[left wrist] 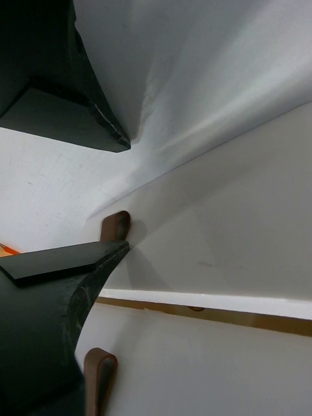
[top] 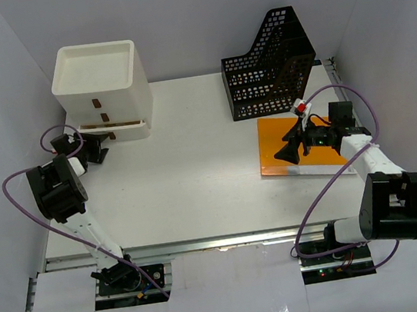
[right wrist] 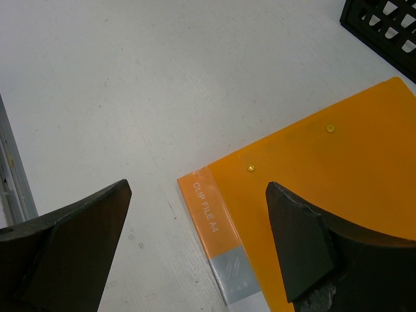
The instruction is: Organize the desk
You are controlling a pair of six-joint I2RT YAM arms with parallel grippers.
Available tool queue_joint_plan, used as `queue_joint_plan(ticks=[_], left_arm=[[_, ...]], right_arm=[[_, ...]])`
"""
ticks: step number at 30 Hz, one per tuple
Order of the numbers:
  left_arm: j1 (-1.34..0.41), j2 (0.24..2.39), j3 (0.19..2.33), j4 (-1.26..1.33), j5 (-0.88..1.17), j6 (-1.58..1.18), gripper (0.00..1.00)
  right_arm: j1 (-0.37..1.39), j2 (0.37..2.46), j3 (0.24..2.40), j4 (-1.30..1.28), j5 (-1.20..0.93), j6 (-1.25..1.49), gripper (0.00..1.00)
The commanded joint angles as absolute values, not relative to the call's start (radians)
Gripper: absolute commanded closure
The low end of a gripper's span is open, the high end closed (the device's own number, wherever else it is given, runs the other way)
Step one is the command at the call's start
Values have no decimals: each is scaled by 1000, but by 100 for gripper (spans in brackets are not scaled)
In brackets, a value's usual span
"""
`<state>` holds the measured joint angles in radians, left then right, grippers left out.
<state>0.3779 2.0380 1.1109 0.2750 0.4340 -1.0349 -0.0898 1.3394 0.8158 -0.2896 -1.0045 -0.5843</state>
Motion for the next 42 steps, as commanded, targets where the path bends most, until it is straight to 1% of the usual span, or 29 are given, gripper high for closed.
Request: queue_joint_plan(ticks=[1, 16, 20, 22, 27, 31, 35, 36, 39, 41, 42], left_arm=[[371, 2088, 1164, 288, 369, -1038, 30], [344, 2155, 1233, 296, 348, -1057, 30], [344, 2155, 1228, 315, 363, -1077, 29], [344, 2157, 1224, 327, 370, -1091, 27], [344, 2130, 1213, 324, 397, -1074, 26], [359, 2022, 1124, 324, 402, -1021, 26], [380, 1836, 904, 350, 380, -952, 26], [385, 1793, 903, 360, 374, -939, 26], [395, 1631, 739, 368, 348, -861, 26], [395, 1504, 661, 350, 320, -840, 23], [396, 1450, 630, 347, 307, -827, 19]], right_arm=[[-94, 1351, 848, -287, -1008, -600, 9], [-94, 1358, 850, -295, -1005, -607, 9], [-93, 1358, 853, -296, -1005, -609, 9], [-92, 1358, 853, -296, -1003, -609, 9], [-100, 1360, 851, -298, -1004, -609, 9], [-112, 1356, 851, -302, -1011, -610, 9], [-118, 1351, 857, -327, -1019, -644, 9], [-120, 1351, 858, -336, -1019, -658, 9], [-120, 1347, 862, -400, -1033, -725, 10], [-120, 1338, 858, -453, -1030, -805, 10], [-120, 1333, 853, -472, -1026, -838, 10]])
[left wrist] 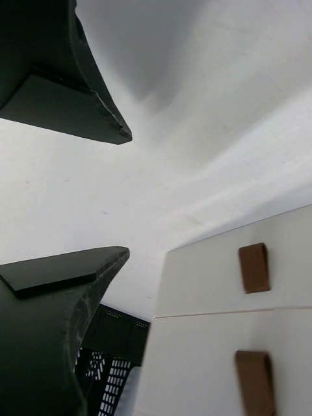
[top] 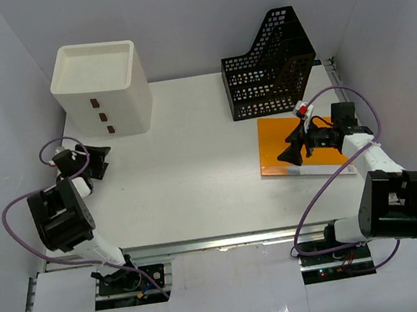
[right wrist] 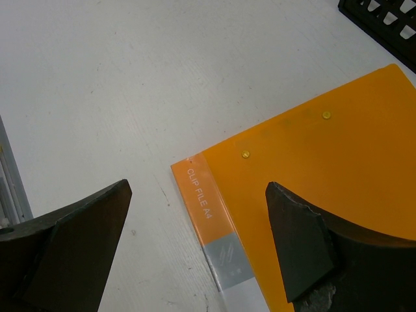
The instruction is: Organize the desk
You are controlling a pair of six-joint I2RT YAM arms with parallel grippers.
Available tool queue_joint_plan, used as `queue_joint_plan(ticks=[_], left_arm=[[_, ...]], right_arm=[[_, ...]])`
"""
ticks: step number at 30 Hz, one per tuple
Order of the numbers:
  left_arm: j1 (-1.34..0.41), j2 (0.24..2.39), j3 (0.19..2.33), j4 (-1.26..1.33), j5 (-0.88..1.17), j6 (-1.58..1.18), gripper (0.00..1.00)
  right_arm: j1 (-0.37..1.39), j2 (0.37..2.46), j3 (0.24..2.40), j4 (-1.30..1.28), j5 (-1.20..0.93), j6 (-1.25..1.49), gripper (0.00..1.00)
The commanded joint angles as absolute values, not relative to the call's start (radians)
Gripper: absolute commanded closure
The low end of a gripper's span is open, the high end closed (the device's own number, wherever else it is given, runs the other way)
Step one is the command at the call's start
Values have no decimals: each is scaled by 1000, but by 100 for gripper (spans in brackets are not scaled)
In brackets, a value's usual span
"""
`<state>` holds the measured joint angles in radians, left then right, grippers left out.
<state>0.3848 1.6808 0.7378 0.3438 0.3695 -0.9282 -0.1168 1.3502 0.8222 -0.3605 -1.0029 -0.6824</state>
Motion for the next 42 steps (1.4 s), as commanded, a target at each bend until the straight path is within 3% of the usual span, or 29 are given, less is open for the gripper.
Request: queue_joint_plan(ticks=[1, 3, 7, 12, 16, 23, 29, 35, 42], left_arm=[[397, 1378, 600, 337, 297, -820, 13], [397, 1237, 532, 318, 299, -820, 3], [400, 1073, 457, 273, 365, -838, 2], [402, 1029, 337, 563, 833, -950, 2], [368, 1030, 279, 632, 1018, -998, 2], [57, 934, 314, 409, 878, -858, 2], [-112, 977, 285, 463, 774, -900, 2], [-268, 1080, 293, 522, 654, -927, 2], [-474, 1254, 383, 545, 439, -960, 2]], right_arm=[[-120, 1326, 847, -494, -1017, -889, 10], [-119, 1300, 831, -552, -988, -998, 10], [-116, 1188, 780, -668, -849, -1266, 10], [-115, 1018, 663, -728, -632, -1599, 10], [-111, 998, 595, -687, -522, -1641, 10], [-76, 1009, 469, -387, -387, -1475, 9], [-25, 1053, 380, -188, -290, -1442, 1], [-2, 1109, 334, -157, -252, -1515, 26], [-2, 1143, 376, -375, -321, -1585, 77]])
